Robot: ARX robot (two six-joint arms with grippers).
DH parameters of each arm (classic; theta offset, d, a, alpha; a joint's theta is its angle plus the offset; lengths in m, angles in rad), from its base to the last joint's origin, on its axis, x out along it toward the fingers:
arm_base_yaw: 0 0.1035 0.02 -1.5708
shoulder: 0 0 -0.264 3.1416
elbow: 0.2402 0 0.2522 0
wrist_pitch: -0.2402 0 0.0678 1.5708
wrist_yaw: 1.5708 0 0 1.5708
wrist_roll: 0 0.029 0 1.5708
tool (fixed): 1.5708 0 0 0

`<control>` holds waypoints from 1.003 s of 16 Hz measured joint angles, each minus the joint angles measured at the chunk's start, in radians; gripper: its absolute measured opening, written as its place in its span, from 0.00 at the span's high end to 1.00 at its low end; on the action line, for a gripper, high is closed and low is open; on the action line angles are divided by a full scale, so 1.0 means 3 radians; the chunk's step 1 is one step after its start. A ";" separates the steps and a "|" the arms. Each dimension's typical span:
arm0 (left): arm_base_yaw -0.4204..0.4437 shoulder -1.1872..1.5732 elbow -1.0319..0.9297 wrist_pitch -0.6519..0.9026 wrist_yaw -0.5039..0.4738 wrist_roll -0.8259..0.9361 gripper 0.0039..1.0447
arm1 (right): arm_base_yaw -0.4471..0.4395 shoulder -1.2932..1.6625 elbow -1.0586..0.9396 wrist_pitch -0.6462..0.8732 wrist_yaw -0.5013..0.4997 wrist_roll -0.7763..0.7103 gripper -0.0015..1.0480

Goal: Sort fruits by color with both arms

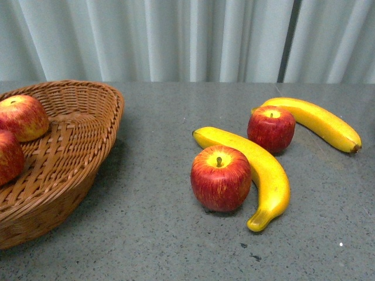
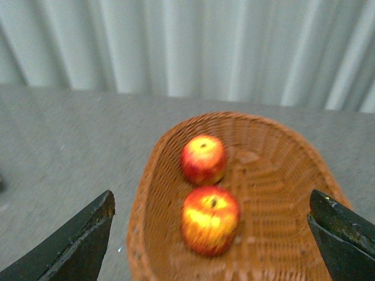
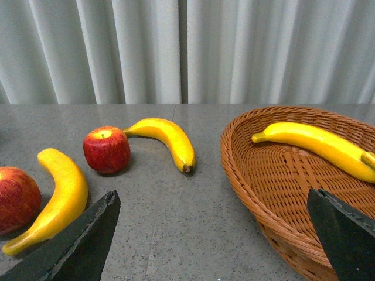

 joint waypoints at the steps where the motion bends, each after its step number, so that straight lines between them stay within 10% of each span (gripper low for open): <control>1: -0.0047 0.0525 0.0272 0.0407 0.0242 0.0116 0.06 | 0.0000 0.0000 0.0000 -0.0001 0.0000 0.0000 0.06; 8: -0.0904 0.3056 0.2550 -0.0266 0.1884 0.0306 0.06 | 0.0000 0.0000 0.0000 0.0000 0.0000 0.0000 0.06; 16: -0.0818 0.3257 0.2300 -0.0393 0.2136 0.0638 0.06 | 0.0000 0.0000 0.0000 0.0000 0.0000 0.0000 0.06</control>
